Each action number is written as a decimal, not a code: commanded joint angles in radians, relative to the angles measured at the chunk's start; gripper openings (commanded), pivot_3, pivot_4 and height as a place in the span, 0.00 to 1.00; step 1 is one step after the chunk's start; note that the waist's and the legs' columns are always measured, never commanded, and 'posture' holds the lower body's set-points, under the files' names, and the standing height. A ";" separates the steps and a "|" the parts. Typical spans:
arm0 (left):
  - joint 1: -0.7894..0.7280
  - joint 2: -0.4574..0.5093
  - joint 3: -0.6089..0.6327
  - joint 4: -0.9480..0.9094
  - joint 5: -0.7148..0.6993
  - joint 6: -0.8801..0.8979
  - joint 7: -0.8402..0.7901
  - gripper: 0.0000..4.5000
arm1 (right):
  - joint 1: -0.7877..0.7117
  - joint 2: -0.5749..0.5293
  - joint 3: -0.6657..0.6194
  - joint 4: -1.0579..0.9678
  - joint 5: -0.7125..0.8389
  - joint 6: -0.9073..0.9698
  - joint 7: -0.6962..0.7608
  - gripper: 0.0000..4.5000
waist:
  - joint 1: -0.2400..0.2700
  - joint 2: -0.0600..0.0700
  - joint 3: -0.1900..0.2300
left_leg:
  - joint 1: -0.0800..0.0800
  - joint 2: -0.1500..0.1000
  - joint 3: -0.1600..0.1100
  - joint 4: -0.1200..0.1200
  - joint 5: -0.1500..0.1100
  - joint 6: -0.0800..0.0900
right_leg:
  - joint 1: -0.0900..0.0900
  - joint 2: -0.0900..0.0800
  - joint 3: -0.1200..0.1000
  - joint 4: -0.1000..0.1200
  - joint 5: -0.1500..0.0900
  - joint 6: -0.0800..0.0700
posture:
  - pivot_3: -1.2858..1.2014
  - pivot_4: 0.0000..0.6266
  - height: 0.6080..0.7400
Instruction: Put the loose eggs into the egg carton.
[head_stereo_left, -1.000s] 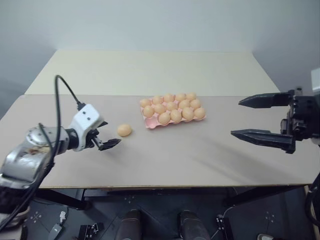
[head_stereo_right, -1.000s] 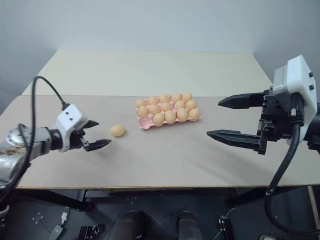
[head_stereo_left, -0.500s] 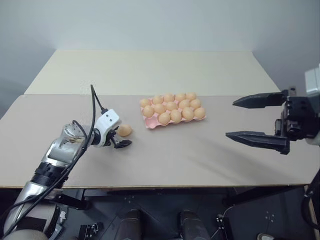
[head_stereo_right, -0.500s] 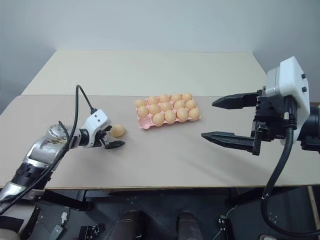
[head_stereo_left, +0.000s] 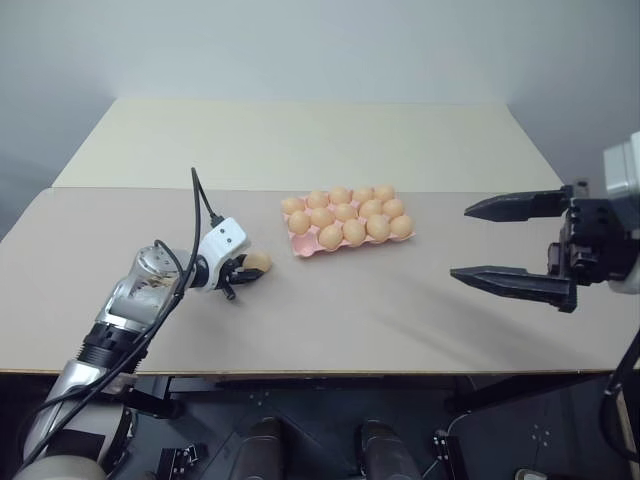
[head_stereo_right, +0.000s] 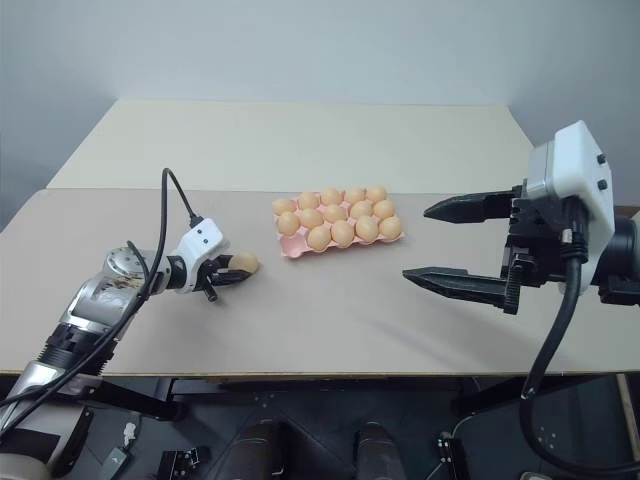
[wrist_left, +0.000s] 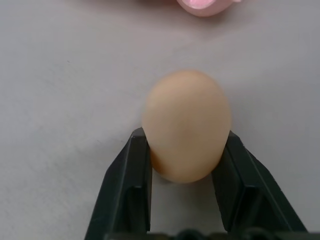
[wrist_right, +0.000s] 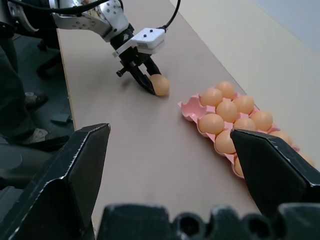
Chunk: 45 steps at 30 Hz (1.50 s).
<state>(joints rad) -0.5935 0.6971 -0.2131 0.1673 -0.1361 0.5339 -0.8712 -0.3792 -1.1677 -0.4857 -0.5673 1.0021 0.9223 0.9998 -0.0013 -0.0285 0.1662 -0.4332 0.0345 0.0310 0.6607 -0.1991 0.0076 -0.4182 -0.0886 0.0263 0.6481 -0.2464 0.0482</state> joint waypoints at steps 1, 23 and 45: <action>0.003 -0.001 0.029 -0.107 0.000 -0.014 0.002 0.28 | 0.001 -0.023 -0.047 -0.015 0.002 -0.028 0.002 1.00 | 0.001 0.000 0.000 | 0.000 0.000 0.000 0.000 0.000 0.000 | 0.000 0.000 0.000 0.000 0.000 0.000 | 0.52 0.24 1.00; -0.124 -0.168 -0.072 -0.142 0.142 -0.075 0.109 0.27 | 0.015 -0.060 -0.065 0.006 0.008 -0.028 0.010 1.00 | 0.012 0.000 0.000 | 0.000 -0.001 0.000 0.001 0.000 0.000 | 0.002 0.000 0.000 0.000 0.001 0.001 | 0.52 0.24 1.00; -0.192 -0.215 -0.047 -0.009 0.185 -0.137 0.088 0.94 | 0.024 -0.049 -0.072 -0.013 0.016 -0.022 -0.018 1.00 | 0.011 0.000 0.000 | 0.000 -0.001 0.000 0.001 0.000 0.000 | 0.001 0.000 0.000 0.000 0.001 0.001 | 0.52 0.24 1.00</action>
<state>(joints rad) -0.7650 0.4759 -0.2952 0.2078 0.0569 0.4001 -0.7860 -0.3433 -1.2081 -0.5278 -0.5687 1.0058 0.9222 0.9850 0.0101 -0.0285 0.1662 -0.4337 0.0338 0.0308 0.6621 -0.1991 0.0078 -0.4171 -0.0887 0.0265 0.6477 -0.2457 0.0494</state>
